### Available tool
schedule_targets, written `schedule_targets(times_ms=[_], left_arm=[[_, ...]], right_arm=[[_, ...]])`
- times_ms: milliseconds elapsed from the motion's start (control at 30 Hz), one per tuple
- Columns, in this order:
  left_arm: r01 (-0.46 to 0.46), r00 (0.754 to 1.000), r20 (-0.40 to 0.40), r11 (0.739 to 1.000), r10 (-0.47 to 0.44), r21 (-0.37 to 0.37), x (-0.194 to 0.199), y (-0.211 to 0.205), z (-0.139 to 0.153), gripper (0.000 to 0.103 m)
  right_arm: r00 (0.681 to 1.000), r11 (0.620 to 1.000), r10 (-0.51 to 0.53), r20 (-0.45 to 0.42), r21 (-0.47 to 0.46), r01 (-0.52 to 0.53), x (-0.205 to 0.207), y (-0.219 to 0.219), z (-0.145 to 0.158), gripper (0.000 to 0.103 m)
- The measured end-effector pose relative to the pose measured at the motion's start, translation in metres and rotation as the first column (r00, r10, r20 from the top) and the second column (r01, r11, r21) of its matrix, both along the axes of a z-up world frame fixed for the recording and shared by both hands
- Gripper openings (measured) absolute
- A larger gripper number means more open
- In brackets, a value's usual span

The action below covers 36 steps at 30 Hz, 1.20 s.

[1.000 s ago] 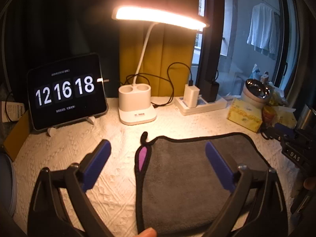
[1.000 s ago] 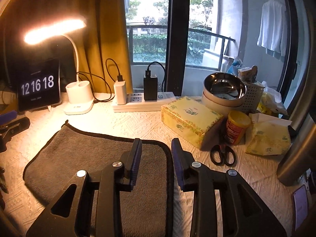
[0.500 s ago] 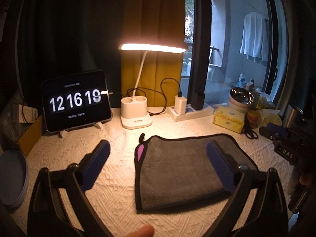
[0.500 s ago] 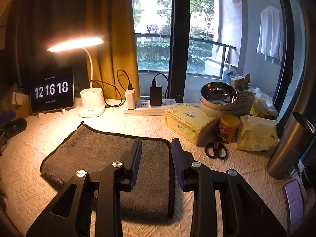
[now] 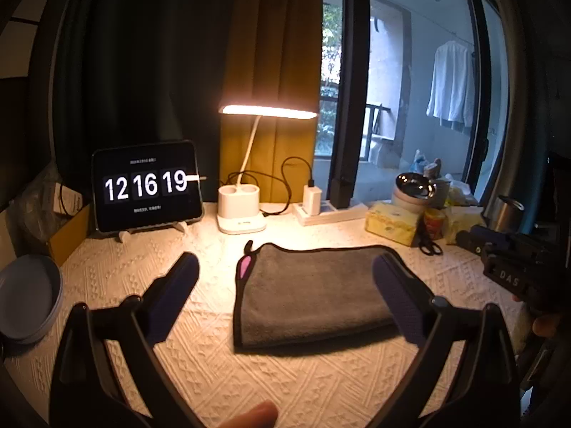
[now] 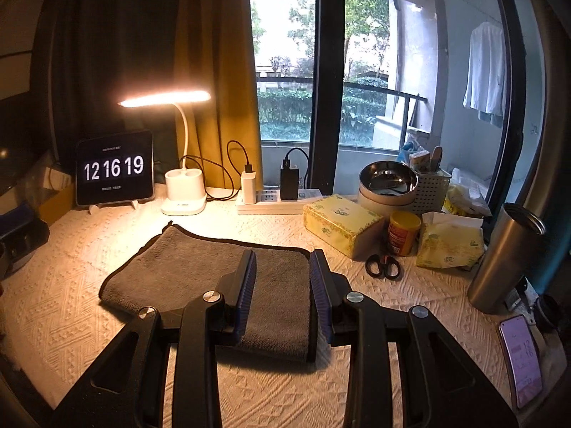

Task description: Fold towel

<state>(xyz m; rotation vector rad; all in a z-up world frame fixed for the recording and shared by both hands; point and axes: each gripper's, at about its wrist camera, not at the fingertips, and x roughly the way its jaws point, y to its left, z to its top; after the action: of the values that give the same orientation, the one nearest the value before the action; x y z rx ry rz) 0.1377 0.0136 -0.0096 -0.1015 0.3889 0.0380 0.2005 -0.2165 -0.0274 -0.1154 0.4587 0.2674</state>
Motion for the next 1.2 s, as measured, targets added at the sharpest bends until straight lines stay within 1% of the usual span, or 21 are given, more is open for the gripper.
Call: schedule_targets(times_ms=[200, 333, 533, 667, 933, 1200], left_arm=[[0.008, 0.999, 0.052, 1.000, -0.008, 0.010, -0.028, -0.011, 0.005, 0.099], [0.012, 0.998, 0.064, 1.000, -0.013, 0.011, -0.040, -0.017, 0.006, 0.099], [-0.019, 0.995, 0.095, 1.000, 0.019, -0.006, -0.061, -0.019, 0.007, 0.099], [-0.037, 0.992, 0.122, 0.999, 0.036, 0.005, -0.075, -0.023, 0.008, 0.099], [-0.059, 0.979, 0.195, 0.998, 0.054, 0.022, -0.102, -0.024, 0.015, 0.099], [-0.078, 0.960, 0.272, 0.996, 0.066, 0.035, -0.133, -0.027, 0.016, 0.099]], right_arm=[[1.000, 1.000, 0.007, 0.027, 0.007, -0.008, -0.022, -0.004, 0.006, 0.033], [0.999, 1.000, 0.015, 0.046, 0.015, -0.015, -0.037, -0.007, 0.010, 0.033], [0.995, 1.000, 0.017, 0.100, 0.021, -0.019, -0.061, -0.013, 0.016, 0.033], [0.993, 0.999, 0.019, 0.119, 0.023, -0.022, -0.076, -0.017, 0.017, 0.033], [0.989, 0.999, 0.014, 0.148, 0.026, -0.018, -0.103, -0.022, 0.015, 0.033], [0.975, 0.999, -0.009, 0.221, 0.036, 0.001, -0.137, -0.031, 0.017, 0.033]])
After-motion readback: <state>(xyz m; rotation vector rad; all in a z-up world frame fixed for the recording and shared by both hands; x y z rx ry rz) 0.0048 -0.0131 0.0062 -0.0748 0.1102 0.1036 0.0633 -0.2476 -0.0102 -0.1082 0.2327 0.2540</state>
